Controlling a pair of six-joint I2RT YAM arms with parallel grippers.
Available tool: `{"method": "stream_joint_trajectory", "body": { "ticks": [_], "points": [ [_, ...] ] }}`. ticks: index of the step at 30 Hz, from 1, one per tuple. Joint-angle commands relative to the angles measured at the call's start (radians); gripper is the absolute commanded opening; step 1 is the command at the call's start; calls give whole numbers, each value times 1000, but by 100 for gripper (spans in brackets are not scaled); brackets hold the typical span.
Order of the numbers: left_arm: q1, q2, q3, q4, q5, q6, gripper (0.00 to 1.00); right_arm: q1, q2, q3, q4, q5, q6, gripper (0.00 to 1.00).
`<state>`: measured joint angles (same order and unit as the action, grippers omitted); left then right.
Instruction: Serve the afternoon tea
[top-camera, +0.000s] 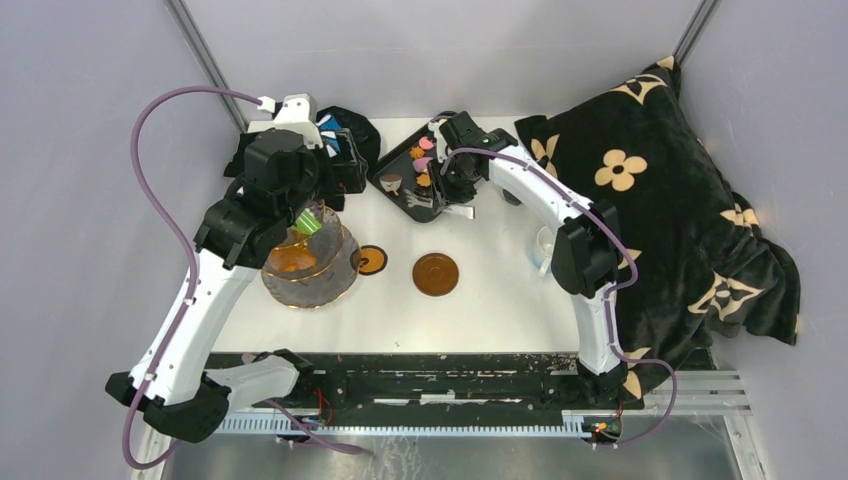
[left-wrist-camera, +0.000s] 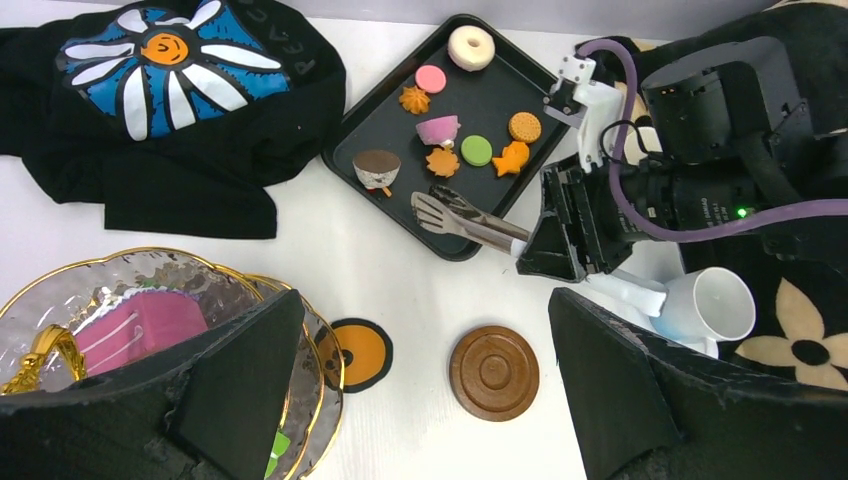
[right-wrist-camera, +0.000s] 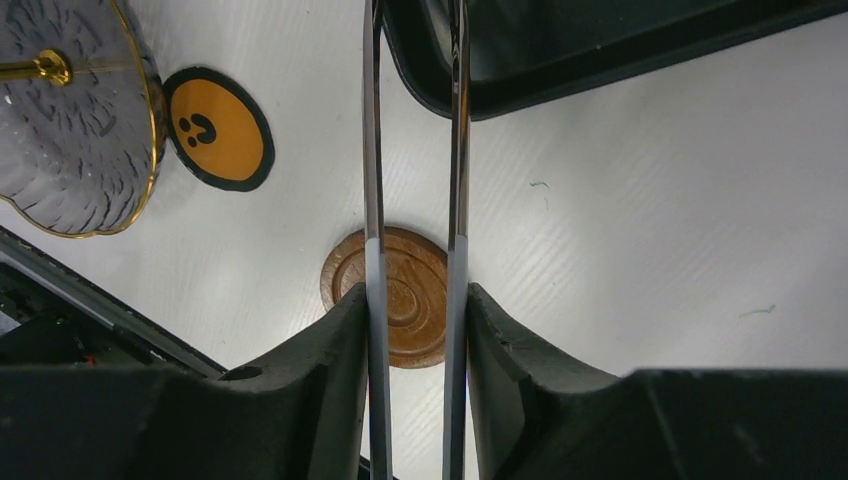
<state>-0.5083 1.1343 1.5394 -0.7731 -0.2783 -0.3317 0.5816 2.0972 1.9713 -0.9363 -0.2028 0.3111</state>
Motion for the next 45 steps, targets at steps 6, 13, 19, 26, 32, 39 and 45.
{"method": "stream_joint_trajectory", "body": {
  "ticks": [6, 13, 19, 26, 32, 39, 45],
  "points": [
    [-2, -2, 41, 18, 4, 45, 99, 5, 59, 145, 71, -122, 43, 41],
    [-3, 4, 42, 18, -7, 49, 99, 5, 102, 204, 108, -144, 73, 41],
    [-3, 6, 41, 15, -15, 52, 99, 4, 165, 290, 136, -180, 114, 28],
    [-3, 5, 44, 6, -29, 59, 99, 5, 221, 349, 119, -161, 118, 19],
    [-3, 10, 42, 6, -29, 59, 99, -1, 243, 387, 114, -109, 118, 16],
    [-3, 9, 44, 2, -35, 64, 99, -27, 253, 399, 127, -84, 139, 14],
    [-3, 10, 43, 1, -36, 68, 99, -51, 250, 384, 149, -85, 161, 13]
  ]
}}
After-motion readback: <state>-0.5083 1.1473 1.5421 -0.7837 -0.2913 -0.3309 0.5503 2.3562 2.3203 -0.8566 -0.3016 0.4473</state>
